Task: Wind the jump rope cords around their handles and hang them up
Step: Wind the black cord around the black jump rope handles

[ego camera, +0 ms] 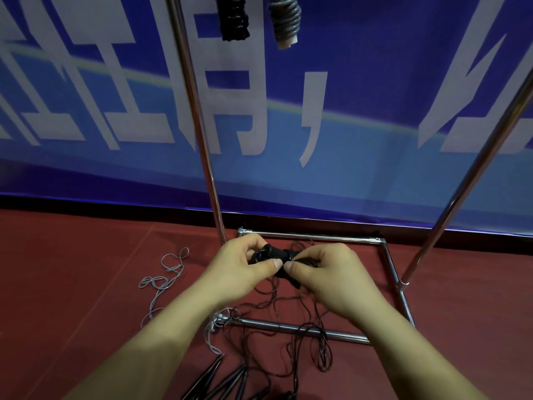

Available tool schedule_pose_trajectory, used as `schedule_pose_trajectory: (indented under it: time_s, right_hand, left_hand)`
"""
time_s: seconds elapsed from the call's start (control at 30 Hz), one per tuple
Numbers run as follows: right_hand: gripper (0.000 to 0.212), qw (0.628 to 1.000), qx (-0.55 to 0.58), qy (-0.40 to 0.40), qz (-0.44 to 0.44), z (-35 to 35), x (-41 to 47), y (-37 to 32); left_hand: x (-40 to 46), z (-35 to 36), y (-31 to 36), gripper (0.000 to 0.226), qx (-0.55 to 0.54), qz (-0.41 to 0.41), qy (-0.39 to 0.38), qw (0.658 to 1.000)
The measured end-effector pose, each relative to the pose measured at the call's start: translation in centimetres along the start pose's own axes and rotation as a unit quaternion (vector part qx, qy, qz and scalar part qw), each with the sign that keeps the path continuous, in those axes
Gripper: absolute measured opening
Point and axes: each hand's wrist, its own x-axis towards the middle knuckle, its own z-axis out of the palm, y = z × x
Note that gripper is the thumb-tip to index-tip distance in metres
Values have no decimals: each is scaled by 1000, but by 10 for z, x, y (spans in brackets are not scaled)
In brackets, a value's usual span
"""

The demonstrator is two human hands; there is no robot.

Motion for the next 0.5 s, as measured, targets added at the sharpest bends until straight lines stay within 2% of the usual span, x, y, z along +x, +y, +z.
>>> schedule_pose_trajectory:
  time_s: [0.17,0.33,0.5]
  right_hand:
    - [17,979,181,-44,81,0,0,-3]
    - [14,946,268,-126,133,-3,1,-3]
    - [11,912,345,-157,159,-4,3,-4]
  left_hand:
    - [-3,-7,3,13,0,-12,-53,998]
    - [-5,-11,1,10,-9,-42,-103,994]
    - [-7,-16,3,31,-87,-48,-111,989]
